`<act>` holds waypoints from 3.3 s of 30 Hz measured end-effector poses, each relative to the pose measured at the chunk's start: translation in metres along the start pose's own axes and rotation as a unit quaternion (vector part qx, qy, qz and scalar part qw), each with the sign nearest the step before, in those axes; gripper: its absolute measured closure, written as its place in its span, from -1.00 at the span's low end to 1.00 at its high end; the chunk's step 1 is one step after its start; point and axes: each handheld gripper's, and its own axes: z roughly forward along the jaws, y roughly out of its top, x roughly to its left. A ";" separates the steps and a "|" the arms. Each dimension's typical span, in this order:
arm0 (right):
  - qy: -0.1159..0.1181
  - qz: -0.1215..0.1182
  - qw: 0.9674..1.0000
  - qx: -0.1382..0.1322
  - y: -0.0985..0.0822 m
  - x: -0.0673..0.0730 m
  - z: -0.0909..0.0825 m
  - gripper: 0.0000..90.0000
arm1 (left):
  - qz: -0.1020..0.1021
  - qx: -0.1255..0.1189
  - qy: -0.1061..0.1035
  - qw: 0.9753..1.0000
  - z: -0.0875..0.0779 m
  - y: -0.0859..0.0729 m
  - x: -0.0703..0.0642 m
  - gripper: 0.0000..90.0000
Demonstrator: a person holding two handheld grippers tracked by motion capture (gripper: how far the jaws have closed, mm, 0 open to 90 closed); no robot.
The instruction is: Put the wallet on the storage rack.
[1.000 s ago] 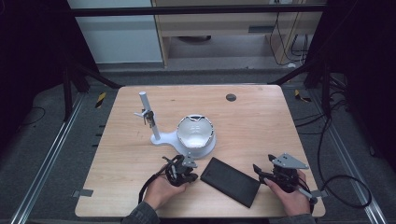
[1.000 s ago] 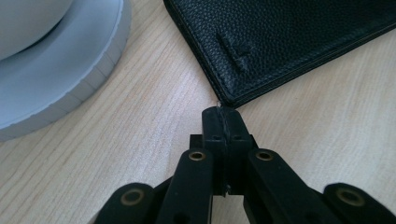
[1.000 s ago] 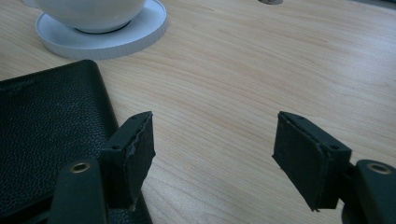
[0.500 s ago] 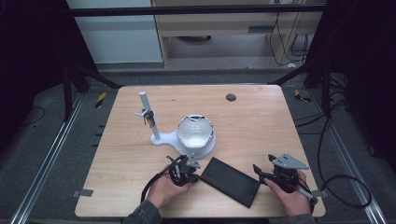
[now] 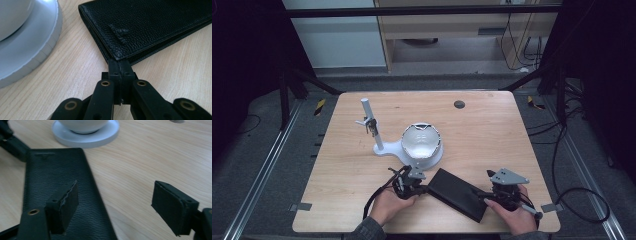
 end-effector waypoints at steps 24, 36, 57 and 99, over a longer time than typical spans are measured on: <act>0.043 -0.081 0.995 0.042 0.020 0.062 0.012 -0.65 | -0.003 -0.043 -0.002 0.999 -0.001 0.006 -0.005 1.00; 0.032 -0.102 0.992 0.063 0.027 0.070 0.015 -0.57 | -0.004 -0.063 0.002 0.998 -0.004 0.010 -0.004 1.00; 0.012 -0.125 0.987 0.098 0.033 0.075 0.024 -0.42 | -0.005 -0.082 0.004 0.997 -0.008 0.018 -0.005 1.00; -0.046 -0.193 0.978 0.060 0.053 0.049 0.011 0.87 | -0.046 -0.108 0.015 0.993 -0.005 0.010 0.005 -0.20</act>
